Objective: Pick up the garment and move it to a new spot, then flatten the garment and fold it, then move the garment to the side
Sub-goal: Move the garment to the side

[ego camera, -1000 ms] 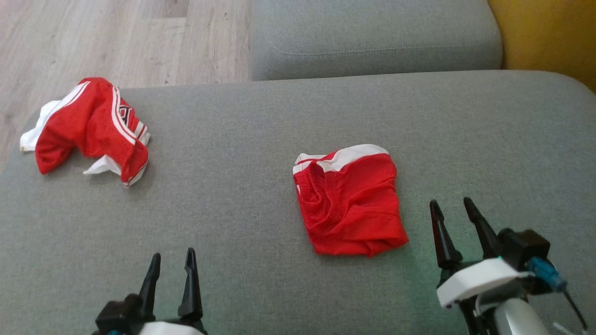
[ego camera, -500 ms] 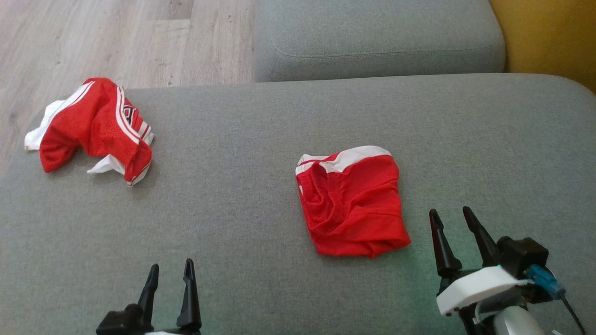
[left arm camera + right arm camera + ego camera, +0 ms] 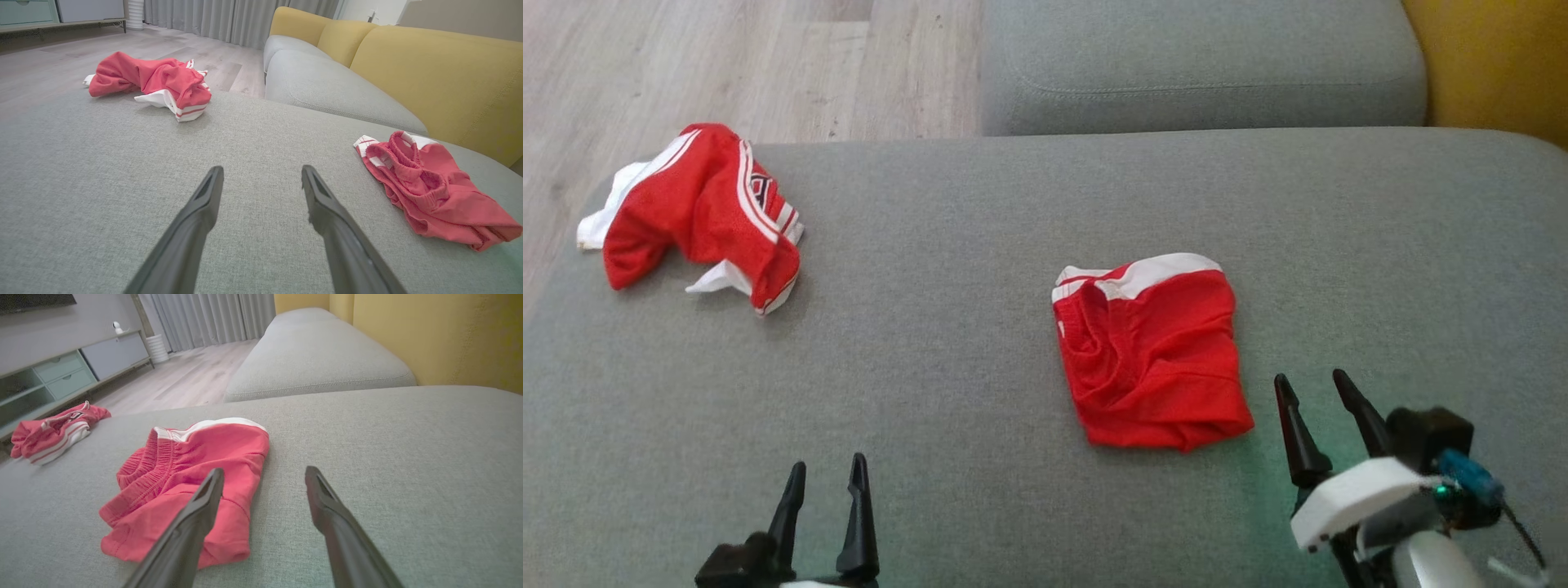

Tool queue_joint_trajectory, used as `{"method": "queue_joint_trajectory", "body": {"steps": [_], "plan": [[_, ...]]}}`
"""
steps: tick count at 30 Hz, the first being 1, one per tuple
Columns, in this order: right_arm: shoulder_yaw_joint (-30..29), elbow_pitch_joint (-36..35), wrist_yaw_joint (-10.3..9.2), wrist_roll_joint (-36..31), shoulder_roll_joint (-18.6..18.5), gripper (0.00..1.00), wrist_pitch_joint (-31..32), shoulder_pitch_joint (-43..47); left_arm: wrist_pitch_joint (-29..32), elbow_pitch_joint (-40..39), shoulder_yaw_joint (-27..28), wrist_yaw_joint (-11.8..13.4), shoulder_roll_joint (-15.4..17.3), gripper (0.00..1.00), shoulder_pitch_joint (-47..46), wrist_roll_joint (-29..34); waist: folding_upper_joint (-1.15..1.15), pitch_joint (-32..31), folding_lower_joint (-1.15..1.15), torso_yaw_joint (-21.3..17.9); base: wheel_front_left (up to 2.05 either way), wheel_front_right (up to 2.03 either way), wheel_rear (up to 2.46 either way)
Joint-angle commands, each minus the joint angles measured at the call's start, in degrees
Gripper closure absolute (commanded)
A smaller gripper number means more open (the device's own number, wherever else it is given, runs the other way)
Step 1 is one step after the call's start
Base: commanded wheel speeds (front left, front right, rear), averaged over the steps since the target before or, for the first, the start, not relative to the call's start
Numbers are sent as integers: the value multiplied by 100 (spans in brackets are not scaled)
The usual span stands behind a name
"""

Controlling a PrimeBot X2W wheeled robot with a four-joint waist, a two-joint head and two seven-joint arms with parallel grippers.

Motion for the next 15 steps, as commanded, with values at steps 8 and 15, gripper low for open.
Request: {"method": "queue_joint_trajectory", "body": {"steps": [8,15], "plan": [[-49,42,22,-102,-13,0,1627,-1244,-43,-91,82,-46,-83,0,-488,44,0,290,0,336,0,0,0],[-392,364,22,-208,-19,0,2554,-1812,-53,-15,105,-85,-192,0,-611,35,0,534,0,656,0,0,0]]}}
